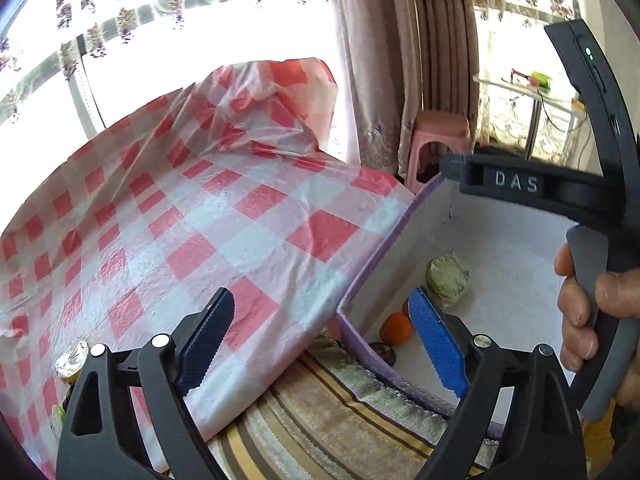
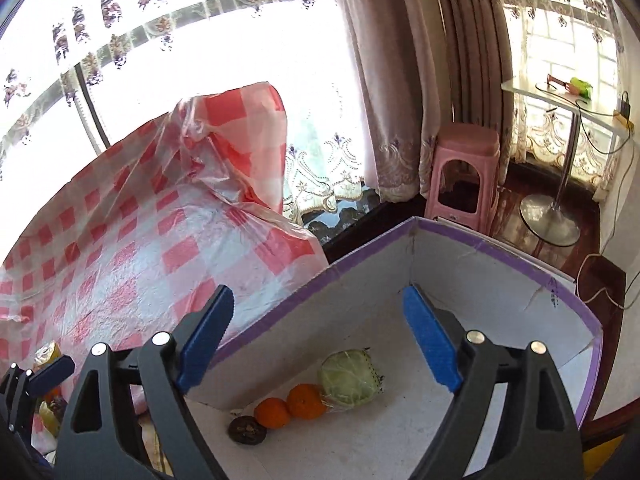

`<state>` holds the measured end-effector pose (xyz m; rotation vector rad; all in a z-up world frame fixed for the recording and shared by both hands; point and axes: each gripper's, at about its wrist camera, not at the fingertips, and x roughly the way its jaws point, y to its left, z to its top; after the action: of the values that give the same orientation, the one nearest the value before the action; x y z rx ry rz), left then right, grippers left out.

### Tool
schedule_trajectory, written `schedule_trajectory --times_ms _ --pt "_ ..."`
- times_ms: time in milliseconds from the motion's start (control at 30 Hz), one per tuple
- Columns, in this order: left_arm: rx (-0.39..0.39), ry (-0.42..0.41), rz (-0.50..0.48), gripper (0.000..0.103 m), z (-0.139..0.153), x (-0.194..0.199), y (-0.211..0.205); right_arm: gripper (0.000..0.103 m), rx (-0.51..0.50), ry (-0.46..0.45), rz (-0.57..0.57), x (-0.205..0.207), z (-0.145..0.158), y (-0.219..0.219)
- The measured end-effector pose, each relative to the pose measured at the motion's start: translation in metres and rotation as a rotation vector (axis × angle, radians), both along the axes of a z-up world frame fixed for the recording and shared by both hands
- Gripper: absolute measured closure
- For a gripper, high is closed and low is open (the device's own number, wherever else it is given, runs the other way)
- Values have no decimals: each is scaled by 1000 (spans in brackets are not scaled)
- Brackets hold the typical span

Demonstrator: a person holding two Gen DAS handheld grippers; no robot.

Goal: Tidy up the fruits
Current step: 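Move both open tools back over the remaining fruits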

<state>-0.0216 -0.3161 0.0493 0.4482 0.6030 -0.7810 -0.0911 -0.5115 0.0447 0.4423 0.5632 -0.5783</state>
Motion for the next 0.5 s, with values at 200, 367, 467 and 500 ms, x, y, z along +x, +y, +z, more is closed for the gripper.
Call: schedule_trajectory --times_ms 200,367,467,500 --pt "-138 -6 132 15 22 20 68 8 -73 0 137 23 19 57" --pt "-208 15 268 15 30 39 130 4 -158 50 189 44 24 108" --pt "-207 30 359 15 31 50 168 2 -211 75 241 54 26 141" --pt "-207 33 381 15 30 54 180 2 -235 80 254 56 27 152"
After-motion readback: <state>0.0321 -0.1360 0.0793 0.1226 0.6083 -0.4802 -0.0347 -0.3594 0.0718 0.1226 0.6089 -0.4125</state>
